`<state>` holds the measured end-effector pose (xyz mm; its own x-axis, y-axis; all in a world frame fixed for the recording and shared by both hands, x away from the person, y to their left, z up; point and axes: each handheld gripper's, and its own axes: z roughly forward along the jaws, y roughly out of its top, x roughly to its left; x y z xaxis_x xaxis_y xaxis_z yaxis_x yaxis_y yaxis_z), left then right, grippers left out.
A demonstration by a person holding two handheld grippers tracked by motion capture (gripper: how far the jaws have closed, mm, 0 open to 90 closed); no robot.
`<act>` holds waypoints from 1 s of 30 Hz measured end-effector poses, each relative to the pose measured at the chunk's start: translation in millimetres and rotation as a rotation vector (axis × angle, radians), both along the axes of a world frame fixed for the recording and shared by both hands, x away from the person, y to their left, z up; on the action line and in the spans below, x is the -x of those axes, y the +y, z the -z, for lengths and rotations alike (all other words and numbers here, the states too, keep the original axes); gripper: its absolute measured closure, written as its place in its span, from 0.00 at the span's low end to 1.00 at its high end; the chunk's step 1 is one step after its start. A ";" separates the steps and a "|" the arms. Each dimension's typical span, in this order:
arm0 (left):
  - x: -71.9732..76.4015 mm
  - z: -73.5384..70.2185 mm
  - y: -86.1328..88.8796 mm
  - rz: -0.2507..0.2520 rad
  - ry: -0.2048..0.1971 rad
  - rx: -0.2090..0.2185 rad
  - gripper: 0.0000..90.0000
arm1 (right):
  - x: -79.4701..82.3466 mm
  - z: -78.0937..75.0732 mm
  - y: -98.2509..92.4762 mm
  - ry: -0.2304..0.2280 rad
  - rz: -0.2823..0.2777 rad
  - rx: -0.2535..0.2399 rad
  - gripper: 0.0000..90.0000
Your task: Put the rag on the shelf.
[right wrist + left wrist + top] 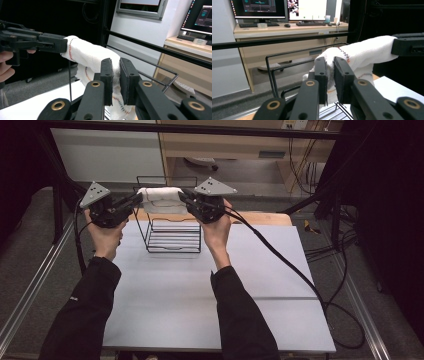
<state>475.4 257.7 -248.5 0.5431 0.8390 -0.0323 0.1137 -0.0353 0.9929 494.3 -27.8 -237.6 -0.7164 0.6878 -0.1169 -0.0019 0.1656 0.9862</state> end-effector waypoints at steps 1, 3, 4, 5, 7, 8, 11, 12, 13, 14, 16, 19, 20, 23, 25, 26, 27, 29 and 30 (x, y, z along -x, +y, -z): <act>-0.2 -0.4 -0.5 -0.002 0.002 -0.004 0.89 | -0.1 1.4 -0.3 0.002 0.000 -0.001 0.91; -0.5 -1.7 -1.0 -0.005 0.009 -0.008 0.88 | -0.5 3.9 -1.1 0.004 -0.001 0.002 0.91; -0.4 -2.5 -0.9 -0.007 0.014 -0.010 0.88 | -0.7 5.1 -1.4 0.003 -0.003 0.002 0.91; -0.3 -3.6 -0.9 -0.009 0.017 -0.009 0.87 | -0.9 6.3 -1.7 0.005 -0.005 0.004 0.91; 0.2 -6.9 0.1 -0.017 0.022 -0.010 0.86 | -1.1 8.4 -2.0 0.007 -0.008 0.002 0.91; 0.5 -8.6 0.8 -0.020 0.024 -0.008 0.85 | -1.0 9.0 -2.0 0.008 -0.008 0.004 0.91; -0.7 -18.5 3.9 -0.026 0.042 0.012 0.82 | -0.3 9.9 -1.4 0.004 -0.011 0.009 0.91; -1.2 -22.2 4.0 -0.033 0.045 0.009 0.82 | -0.1 10.1 -1.3 0.006 -0.012 0.010 0.91; -1.8 -26.0 3.8 -0.037 0.045 0.009 0.82 | 0.0 10.3 -1.3 0.004 -0.012 0.012 0.91; -2.7 -29.8 3.4 -0.037 0.050 0.011 0.83 | 0.1 10.6 -1.1 0.004 -0.013 0.014 0.91; -4.8 -36.7 1.1 -0.044 0.061 0.006 0.86 | 0.1 11.4 -0.9 0.003 -0.016 0.020 0.91; -10.1 -43.4 -4.9 -0.050 0.078 -0.010 0.91 | 0.4 13.3 -1.3 -0.001 -0.026 0.026 0.91; -11.9 -45.0 -7.0 -0.049 0.086 -0.011 0.92 | 0.1 14.1 -1.9 -0.002 -0.026 0.023 0.91; -16.0 -47.6 -13.2 -0.042 0.094 -0.016 0.94 | 0.0 15.8 -3.9 0.003 -0.033 0.020 0.91; -19.0 -47.6 -18.0 -0.032 0.111 -0.027 0.94 | 0.4 16.6 -4.7 0.001 -0.039 0.022 0.91; -19.6 -46.9 -20.2 -0.027 0.117 -0.028 0.94 | 0.9 16.9 -5.0 0.000 -0.040 0.024 0.91; -19.5 -46.1 -21.5 -0.022 0.120 -0.034 0.93 | 1.1 17.1 -5.3 -0.001 -0.043 0.027 0.91; -19.5 -44.3 -22.7 -0.012 0.130 -0.037 0.92 | 1.8 17.4 -5.9 -0.005 -0.050 0.034 0.91; -19.9 -42.6 -23.2 -0.003 0.147 -0.039 0.93 | 2.0 17.5 -6.2 -0.006 -0.053 0.037 0.91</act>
